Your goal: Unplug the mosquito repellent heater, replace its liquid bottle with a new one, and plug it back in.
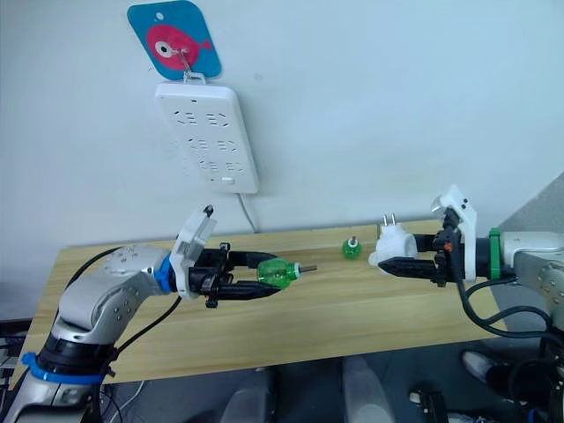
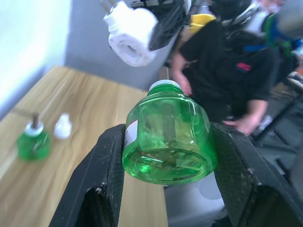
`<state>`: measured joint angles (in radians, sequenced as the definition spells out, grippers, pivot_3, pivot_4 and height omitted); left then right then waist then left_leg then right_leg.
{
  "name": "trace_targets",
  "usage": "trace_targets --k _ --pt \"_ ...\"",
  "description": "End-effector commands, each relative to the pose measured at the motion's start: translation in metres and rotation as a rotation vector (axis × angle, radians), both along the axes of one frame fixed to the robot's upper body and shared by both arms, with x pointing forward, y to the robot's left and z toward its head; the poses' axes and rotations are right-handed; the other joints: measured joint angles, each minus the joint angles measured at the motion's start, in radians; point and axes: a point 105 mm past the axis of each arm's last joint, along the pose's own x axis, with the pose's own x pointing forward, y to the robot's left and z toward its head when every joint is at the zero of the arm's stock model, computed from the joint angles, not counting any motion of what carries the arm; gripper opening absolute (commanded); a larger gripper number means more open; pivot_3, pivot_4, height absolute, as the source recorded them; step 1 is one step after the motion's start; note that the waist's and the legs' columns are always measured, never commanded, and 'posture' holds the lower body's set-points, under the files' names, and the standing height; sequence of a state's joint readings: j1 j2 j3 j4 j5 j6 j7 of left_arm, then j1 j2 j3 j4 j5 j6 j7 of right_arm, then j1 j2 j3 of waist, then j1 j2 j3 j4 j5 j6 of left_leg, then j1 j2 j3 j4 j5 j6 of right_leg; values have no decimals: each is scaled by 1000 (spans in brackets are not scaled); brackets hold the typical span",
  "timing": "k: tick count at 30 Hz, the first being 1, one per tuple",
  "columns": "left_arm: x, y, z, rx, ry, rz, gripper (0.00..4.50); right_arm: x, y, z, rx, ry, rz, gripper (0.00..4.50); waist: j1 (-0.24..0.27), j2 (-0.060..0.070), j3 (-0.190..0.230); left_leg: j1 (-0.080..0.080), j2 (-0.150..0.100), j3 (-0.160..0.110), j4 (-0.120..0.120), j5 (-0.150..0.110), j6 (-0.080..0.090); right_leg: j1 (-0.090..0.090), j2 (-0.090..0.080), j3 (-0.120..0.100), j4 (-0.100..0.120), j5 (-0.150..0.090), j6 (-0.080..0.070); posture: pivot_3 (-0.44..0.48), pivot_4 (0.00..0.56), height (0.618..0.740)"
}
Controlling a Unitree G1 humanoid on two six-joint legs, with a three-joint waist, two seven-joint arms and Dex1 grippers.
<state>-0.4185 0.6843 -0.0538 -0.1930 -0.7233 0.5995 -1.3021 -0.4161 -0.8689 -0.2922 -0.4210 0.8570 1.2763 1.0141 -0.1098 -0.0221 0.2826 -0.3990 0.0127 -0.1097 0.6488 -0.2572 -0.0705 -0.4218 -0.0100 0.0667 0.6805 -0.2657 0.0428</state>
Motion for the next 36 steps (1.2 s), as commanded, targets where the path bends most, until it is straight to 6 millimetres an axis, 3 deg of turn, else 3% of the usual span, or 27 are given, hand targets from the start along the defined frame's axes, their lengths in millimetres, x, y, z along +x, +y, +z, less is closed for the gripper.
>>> trace_targets --k 1,7,16,36 --pt "-2 3 22 -21 -15 -62 2250 -17 15 23 89 -39 101 3167 -8 0 -2 0 0 0 0 0 0 0 0 0 0 0 0 -230 165 720" --pt "-1 5 38 24 -55 -113 2250 -16 35 36 132 -118 135 3167 -36 0 -9 0 0 0 0 0 0 0 0 1 0 1 0 -229 158 720" --pt "5 -6 53 2 -122 -90 2250 -16 57 40 189 -101 177 3167 -38 2 -14 0 0 0 1 0 0 0 0 1 1 1 0 -210 155 720" --pt "-1 -8 49 64 -185 -126 2250 -17 76 40 203 -105 214 3167 -38 2 -29 0 0 0 2 0 0 0 0 1 2 2 0 -205 144 720"
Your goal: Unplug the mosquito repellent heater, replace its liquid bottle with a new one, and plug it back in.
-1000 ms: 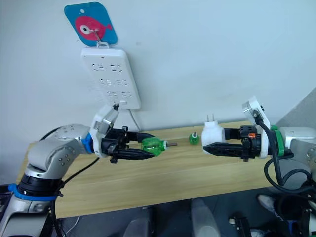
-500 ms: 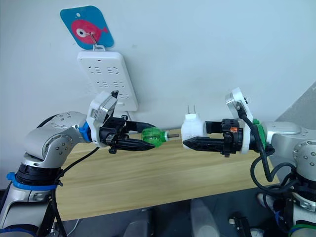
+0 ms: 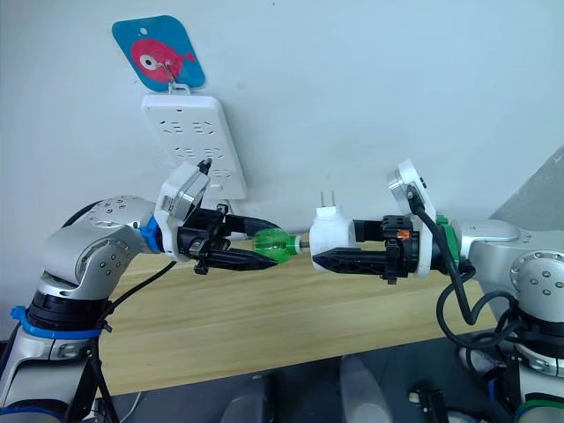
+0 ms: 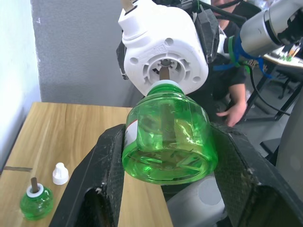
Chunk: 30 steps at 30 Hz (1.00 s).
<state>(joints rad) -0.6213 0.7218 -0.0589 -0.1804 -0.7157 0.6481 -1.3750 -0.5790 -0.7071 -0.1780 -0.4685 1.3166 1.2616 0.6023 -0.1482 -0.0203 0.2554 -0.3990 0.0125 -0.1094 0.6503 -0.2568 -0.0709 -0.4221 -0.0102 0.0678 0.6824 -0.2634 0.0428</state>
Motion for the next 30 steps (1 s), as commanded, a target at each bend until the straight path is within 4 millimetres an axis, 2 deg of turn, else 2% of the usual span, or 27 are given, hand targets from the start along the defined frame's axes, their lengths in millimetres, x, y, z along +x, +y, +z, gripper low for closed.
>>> trace_targets --k 1,12,19,30 --pt "-6 -2 6 7 -50 -30 2250 -3 4 9 -2 -64 12 3167 0 0 -3 0 0 0 0 0 0 0 0 0 0 0 0 -205 144 720" --pt "-5 -6 3 17 -86 -28 2250 1 12 5 -24 -80 12 3167 -1 0 -15 0 0 0 2 0 0 0 0 0 1 0 0 -204 147 720" --pt "-3 -8 2 9 -102 -25 2250 -7 16 4 -18 -66 76 3167 -1 1 -15 -1 0 0 6 0 0 1 0 0 2 1 1 -200 149 720" --pt "-2 -2 5 2 -84 -14 2250 -8 7 0 -31 -44 97 3167 2 0 -15 -1 0 0 11 -1 1 1 0 0 8 1 1 -191 148 720"
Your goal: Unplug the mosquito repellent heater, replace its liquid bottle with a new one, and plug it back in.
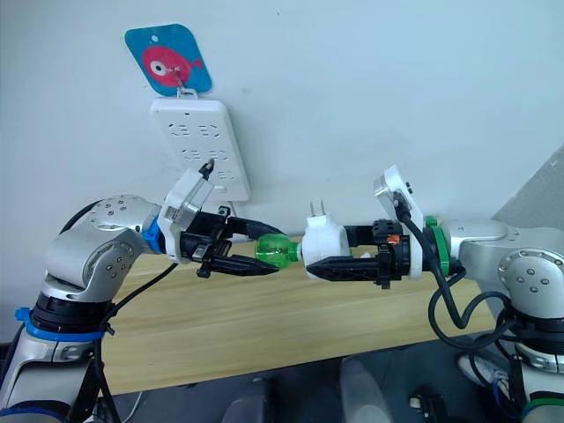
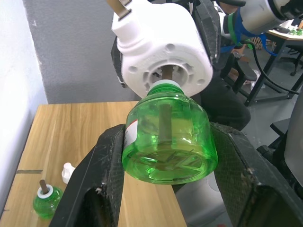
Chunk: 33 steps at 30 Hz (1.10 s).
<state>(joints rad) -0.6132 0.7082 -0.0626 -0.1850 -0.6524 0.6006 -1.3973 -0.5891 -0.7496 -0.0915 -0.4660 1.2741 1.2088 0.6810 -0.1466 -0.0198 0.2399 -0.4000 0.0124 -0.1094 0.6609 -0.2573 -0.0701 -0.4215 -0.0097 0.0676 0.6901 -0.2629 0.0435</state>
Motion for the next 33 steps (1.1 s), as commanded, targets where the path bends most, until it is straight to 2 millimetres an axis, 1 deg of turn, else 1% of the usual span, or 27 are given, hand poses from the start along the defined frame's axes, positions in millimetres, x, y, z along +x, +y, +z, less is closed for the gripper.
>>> trace_targets --k 1,10,18,23,33 --pt "-3 -2 9 -25 -30 -14 2250 -3 0 5 6 -43 24 3167 0 0 0 0 0 0 0 0 0 0 0 0 0 0 0 -191 149 720" --pt "-8 -6 10 -35 -23 -23 2250 7 5 7 16 -78 -22 3167 1 0 0 0 0 0 0 0 0 0 0 0 1 0 0 -186 146 720" --pt "-11 -7 7 -33 -15 -21 2250 17 4 7 29 -94 -80 3167 1 0 0 0 0 0 0 0 0 0 0 0 1 0 0 -187 146 720" --pt "-9 -8 6 -34 -18 -6 2250 16 2 7 23 -90 -81 3167 1 0 -1 0 0 0 1 0 0 0 0 0 2 0 0 -188 147 720" --pt "-10 -16 1 -32 -33 -38 2250 8 17 8 33 -92 -15 3167 0 0 -1 0 0 0 1 0 0 0 0 0 2 0 0 -193 147 720"
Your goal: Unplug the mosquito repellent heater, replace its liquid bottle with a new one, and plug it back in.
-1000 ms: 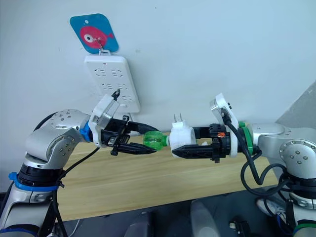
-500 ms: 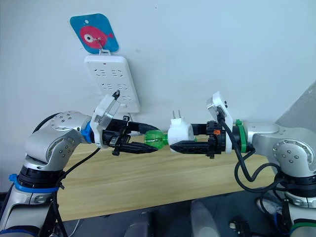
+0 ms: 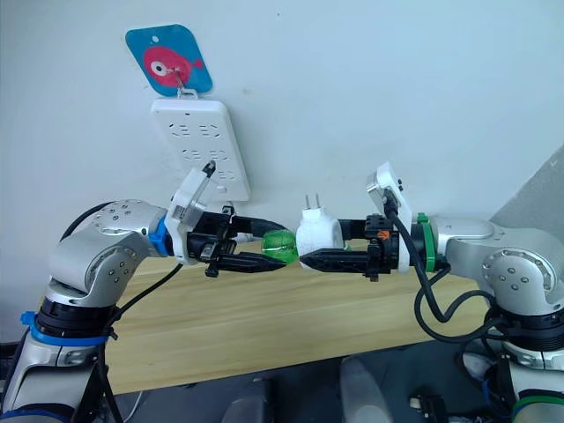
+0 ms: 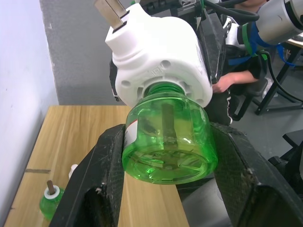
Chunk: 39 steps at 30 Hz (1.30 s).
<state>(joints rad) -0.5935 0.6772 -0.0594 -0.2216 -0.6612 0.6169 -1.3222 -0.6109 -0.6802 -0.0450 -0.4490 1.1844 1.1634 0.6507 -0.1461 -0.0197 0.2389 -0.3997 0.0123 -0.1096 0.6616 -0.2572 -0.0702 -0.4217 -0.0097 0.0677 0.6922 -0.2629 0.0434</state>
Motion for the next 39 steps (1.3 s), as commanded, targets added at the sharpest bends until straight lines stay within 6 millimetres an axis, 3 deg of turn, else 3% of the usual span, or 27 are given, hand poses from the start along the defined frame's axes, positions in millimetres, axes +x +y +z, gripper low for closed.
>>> trace_targets --k 1,14,15,17,39 --pt "-11 -9 2 -2 -35 -81 2250 -5 6 10 10 -54 31 3167 0 0 0 0 0 0 0 0 0 0 0 0 0 0 0 -193 147 720" --pt "-9 -25 3 -33 -59 -109 2250 -1 10 4 -38 6 12 3167 -3 0 -1 0 0 0 0 0 0 0 0 0 0 0 0 -202 144 720" --pt "-10 -25 2 -33 -59 -110 2250 0 8 3 -43 11 -3 3889 -3 0 -2 0 0 0 0 0 0 0 0 0 0 0 0 -203 143 720" --pt "-10 -26 2 -33 -60 -110 2250 2 6 3 -49 16 -14 4498 -3 0 -3 0 0 0 0 0 0 0 0 0 0 0 0 -203 143 720" --pt "-1 -24 -8 -97 -16 -36 2250 17 -29 32 27 107 -172 4500 -19 0 -11 0 -1 0 1 0 0 0 0 1 2 0 0 -215 130 720"
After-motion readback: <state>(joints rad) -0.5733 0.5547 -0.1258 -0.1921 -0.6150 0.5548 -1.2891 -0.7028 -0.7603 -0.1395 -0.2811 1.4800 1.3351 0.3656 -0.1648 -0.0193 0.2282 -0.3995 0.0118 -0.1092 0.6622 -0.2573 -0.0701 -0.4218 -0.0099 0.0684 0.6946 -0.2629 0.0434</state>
